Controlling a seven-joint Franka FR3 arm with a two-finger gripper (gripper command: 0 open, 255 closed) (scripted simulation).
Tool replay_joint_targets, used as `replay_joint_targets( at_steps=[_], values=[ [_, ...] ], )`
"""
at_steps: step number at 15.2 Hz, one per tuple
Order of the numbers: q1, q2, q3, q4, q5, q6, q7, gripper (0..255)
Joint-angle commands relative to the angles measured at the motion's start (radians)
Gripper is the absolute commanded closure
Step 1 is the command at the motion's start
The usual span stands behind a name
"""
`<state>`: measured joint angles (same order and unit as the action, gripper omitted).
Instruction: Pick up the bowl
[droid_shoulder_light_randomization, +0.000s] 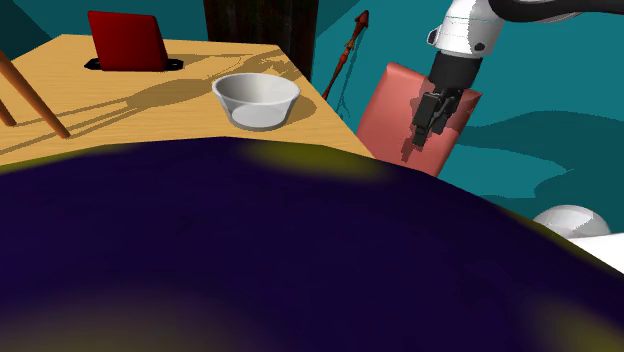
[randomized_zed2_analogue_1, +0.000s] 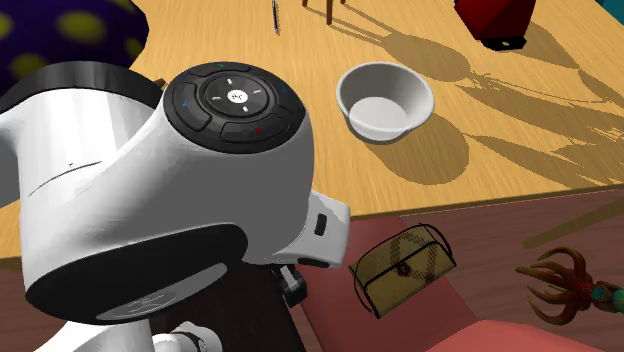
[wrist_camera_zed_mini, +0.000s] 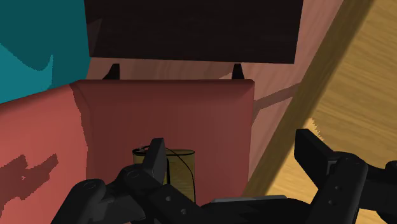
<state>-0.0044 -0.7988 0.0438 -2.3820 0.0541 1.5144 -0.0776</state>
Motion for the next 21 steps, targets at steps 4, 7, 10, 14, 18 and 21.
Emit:
replay_joint_targets(
  at_steps=[4, 7, 10, 14, 18, 21],
  values=[
    [-0.003, 0.107, 0.031, 0.073, 0.035, 0.042, 0.062, 0],
    [-0.007, 0.215, 0.058, 0.157, 0.061, 0.076, 0.122, 0],
    [-0.013, 0.324, 0.082, 0.251, 0.08, 0.102, 0.181, 0],
    [-0.019, 0.469, 0.109, 0.392, 0.093, 0.123, 0.26, 0],
    [-0.022, 0.619, 0.13, 0.553, 0.095, 0.127, 0.339, 0],
    [-0.021, 0.735, 0.141, 0.691, 0.09, 0.118, 0.398, 0]
  ],
)
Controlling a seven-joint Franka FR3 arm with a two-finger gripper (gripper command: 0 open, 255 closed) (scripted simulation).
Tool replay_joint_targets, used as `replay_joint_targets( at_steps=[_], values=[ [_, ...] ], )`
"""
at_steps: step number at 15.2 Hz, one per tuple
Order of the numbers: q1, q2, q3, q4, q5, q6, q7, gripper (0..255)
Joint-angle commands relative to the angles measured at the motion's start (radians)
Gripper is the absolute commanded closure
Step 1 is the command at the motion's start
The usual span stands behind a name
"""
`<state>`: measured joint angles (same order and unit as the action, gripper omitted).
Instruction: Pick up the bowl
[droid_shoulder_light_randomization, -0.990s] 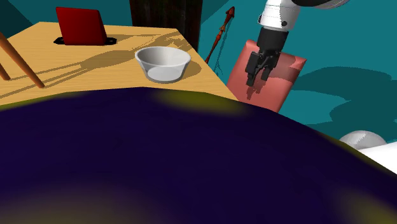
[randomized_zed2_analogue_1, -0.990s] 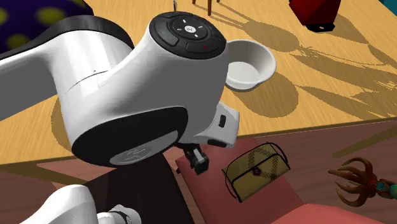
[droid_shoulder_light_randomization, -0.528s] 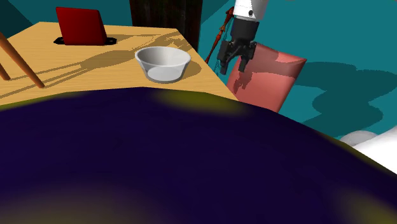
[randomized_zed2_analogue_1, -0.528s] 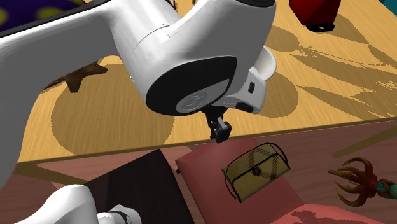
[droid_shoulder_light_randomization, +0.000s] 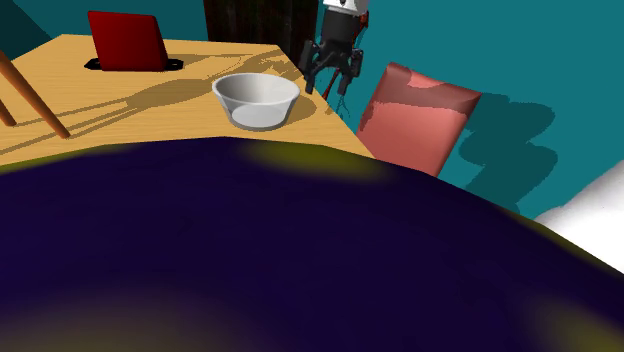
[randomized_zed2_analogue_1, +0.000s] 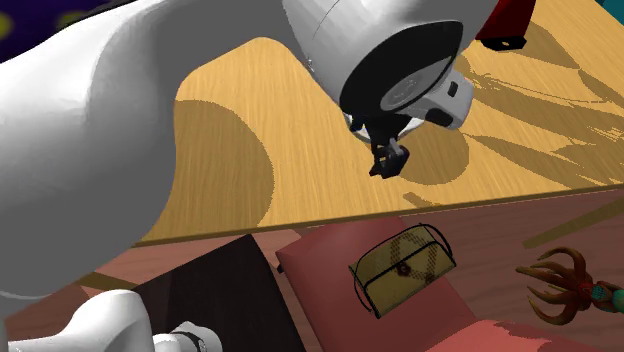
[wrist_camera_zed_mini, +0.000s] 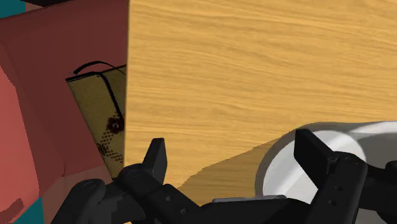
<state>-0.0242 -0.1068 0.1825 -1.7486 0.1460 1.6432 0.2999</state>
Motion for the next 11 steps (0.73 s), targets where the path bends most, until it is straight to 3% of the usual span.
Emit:
replay_joint_targets(
  at_steps=[1, 7, 11],
  values=[
    [0.001, 0.083, 0.006, 0.108, -0.005, -0.016, 0.04, 0],
    [0.02, 0.336, 0.014, 0.453, -0.031, -0.083, 0.151, 0],
    [0.018, 0.316, 0.012, 0.371, -0.027, -0.021, 0.14, 0]
  ],
)
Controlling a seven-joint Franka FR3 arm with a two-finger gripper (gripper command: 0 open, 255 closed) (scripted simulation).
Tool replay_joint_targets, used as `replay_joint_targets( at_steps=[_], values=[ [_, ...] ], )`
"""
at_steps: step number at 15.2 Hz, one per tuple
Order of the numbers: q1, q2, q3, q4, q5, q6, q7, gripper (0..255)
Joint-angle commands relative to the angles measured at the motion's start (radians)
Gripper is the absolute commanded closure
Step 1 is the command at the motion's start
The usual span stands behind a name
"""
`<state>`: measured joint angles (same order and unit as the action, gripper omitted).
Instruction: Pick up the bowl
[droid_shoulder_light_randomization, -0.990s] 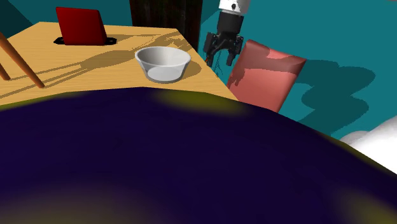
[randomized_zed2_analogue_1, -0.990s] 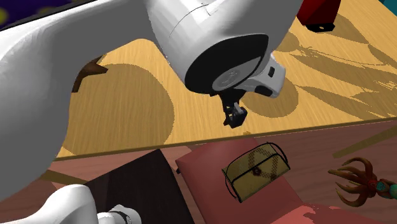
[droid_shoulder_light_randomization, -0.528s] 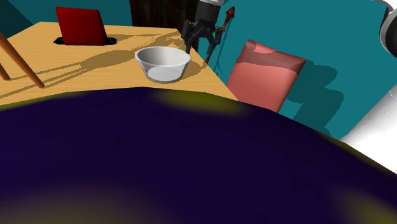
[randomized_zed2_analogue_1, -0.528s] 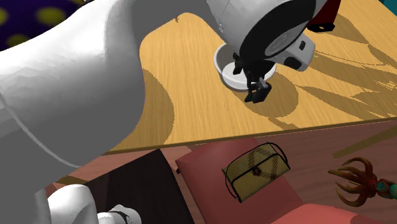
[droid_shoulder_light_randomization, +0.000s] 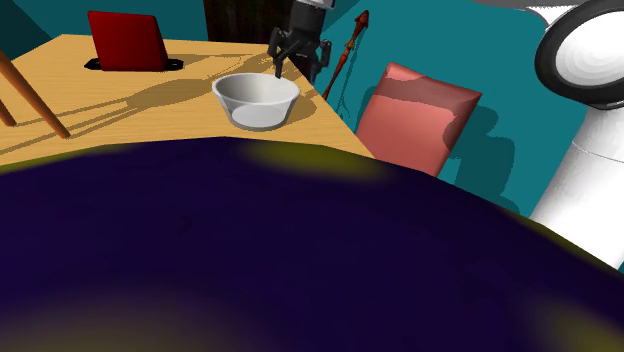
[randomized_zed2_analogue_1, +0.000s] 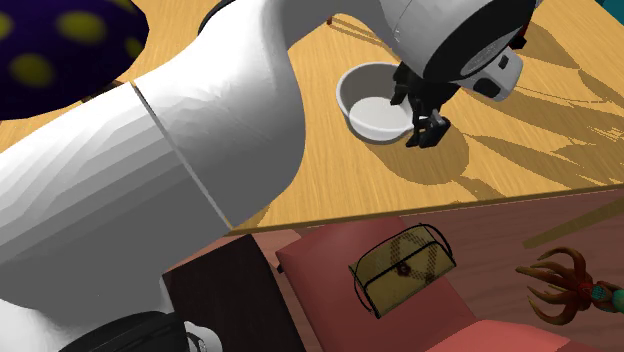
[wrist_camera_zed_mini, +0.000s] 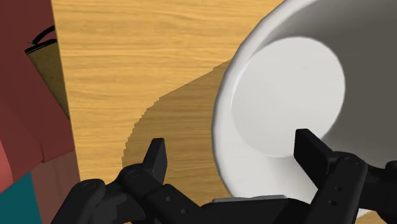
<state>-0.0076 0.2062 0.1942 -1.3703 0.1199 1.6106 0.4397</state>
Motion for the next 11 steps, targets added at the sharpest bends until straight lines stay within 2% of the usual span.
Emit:
replay_joint_targets(
  at_steps=[1, 5, 6, 11],
  values=[
    [0.0, -0.001, 0.0, -0.026, 0.0, 0.026, -0.002, 0],
    [-0.001, -0.009, 0.0, -0.073, 0.003, 0.064, -0.008, 0],
    [-0.001, -0.007, 0.0, -0.069, 0.002, 0.062, -0.007, 255],
    [-0.001, -0.008, -0.001, -0.07, 0.002, 0.063, -0.008, 255]
  ],
)
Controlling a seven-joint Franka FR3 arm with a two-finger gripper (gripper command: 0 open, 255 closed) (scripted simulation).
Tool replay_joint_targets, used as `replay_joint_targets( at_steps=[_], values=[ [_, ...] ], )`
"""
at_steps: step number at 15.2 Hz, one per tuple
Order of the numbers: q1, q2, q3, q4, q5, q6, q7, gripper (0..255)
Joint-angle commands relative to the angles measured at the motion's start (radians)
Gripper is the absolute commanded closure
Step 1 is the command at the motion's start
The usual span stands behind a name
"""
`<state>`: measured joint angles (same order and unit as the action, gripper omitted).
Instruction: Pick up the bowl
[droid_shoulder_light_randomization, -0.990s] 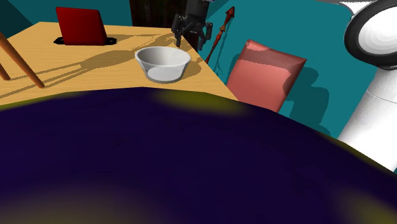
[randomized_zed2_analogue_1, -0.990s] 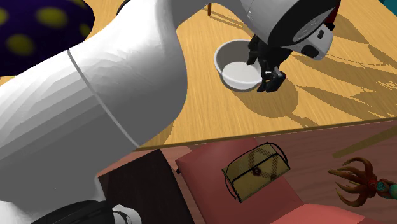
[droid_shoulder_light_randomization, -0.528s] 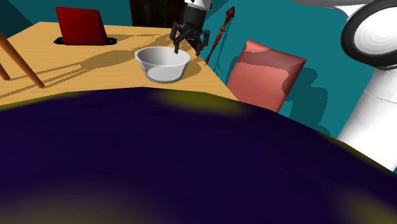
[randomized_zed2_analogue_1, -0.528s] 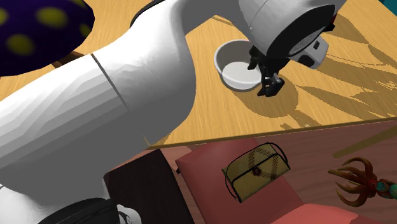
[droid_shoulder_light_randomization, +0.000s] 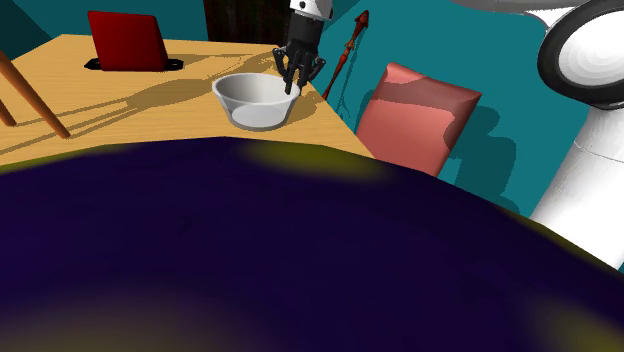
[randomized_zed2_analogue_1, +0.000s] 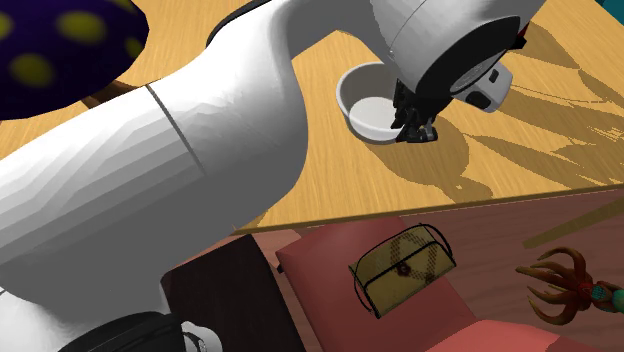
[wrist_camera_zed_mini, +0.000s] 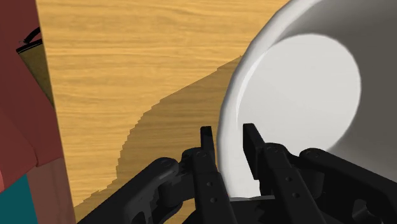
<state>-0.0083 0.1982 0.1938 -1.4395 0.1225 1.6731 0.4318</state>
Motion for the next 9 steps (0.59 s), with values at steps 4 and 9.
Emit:
replay_joint_targets(
  at_steps=[4, 9],
  values=[
    [0.0, -0.001, 0.0, -0.003, 0.0, 0.001, 0.0, 255],
    [0.003, 0.018, 0.001, 0.09, -0.004, -0.073, 0.012, 255]
  ],
)
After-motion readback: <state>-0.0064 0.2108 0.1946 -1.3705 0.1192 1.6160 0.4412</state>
